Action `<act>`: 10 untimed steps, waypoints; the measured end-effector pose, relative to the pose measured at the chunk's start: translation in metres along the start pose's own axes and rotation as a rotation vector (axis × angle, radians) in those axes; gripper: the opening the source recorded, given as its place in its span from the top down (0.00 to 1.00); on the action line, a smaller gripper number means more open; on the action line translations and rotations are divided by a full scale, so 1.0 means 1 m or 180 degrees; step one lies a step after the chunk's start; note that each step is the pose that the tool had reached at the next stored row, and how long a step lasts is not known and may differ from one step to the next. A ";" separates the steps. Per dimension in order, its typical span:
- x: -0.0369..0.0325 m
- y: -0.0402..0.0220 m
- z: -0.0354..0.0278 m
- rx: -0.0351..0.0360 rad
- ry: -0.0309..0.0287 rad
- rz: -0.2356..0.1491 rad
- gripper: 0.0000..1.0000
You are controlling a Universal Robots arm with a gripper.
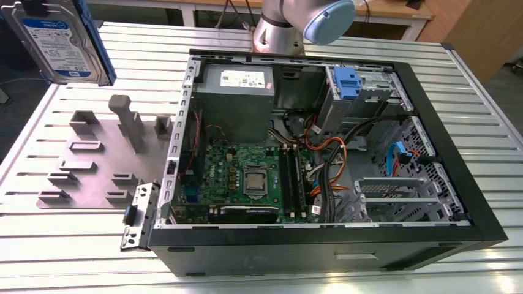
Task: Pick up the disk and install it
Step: 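Pick up the disk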
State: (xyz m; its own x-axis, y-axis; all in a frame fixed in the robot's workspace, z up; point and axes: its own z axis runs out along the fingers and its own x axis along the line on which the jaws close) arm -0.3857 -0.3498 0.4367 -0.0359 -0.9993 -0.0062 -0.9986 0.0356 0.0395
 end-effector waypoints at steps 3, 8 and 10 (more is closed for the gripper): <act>0.0000 0.0000 -0.0003 0.0000 0.0000 0.0000 0.65; 0.0000 0.0000 -0.0005 0.0000 0.0000 0.0000 0.65; 0.0000 0.0000 -0.0005 0.0000 0.0000 0.0000 0.65</act>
State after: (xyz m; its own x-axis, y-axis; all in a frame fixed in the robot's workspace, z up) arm -0.3857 -0.3498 0.4372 -0.0359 -0.9993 -0.0062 -0.9986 0.0356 0.0395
